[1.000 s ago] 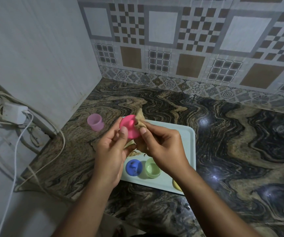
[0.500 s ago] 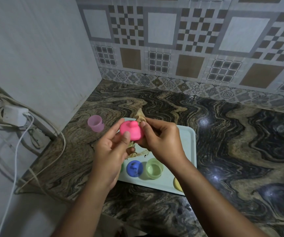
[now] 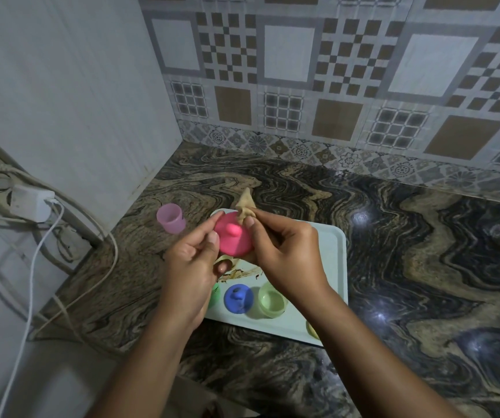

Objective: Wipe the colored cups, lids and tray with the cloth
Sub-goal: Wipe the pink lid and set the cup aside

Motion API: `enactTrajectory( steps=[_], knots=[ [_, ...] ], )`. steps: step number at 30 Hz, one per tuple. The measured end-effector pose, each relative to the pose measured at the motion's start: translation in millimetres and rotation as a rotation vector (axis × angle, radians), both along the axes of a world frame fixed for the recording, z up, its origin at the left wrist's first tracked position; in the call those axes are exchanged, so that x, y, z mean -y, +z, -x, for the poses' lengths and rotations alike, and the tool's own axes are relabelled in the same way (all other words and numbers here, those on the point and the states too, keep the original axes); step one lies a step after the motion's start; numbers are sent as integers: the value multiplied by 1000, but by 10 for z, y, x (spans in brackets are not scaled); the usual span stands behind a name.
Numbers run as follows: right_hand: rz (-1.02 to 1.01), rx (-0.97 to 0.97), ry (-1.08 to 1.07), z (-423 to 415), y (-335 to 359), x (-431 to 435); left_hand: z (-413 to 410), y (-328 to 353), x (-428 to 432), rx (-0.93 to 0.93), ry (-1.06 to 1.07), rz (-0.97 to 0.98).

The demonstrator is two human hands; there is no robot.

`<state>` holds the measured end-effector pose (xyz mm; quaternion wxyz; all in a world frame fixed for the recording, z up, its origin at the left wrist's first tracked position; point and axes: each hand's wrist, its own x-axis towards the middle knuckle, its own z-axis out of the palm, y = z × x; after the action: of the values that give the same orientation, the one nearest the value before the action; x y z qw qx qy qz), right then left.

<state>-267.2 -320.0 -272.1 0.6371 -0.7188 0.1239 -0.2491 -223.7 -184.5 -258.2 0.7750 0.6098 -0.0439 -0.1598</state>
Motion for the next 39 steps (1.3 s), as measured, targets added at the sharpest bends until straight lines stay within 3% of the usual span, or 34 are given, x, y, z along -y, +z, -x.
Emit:
enactTrajectory(
  steps=[7,10,13,21,26,35,39],
  knots=[
    [-88,-74,0,-94,-23,62,37,-15,7,40,-110,-64],
    [-167,-14,43,-62,22,85,11,-11,19,21,19,-29],
    [-44,8,122,32,27,62,-43,4,-11,-21,104,28],
    [-33,-42,69,-2,26,24,-93,10,-118,-11,-134,11],
    [-152,-84,18,-57,-57,-55,-87,-13,-105,189,99,-218],
    [-258,-61,110,-89,-103,-195,-89,-83,-190,435,169,-451],
    [-29,-16,74,-182,-165,-173,-211,-150,-357,566,232,-580]
  ],
)
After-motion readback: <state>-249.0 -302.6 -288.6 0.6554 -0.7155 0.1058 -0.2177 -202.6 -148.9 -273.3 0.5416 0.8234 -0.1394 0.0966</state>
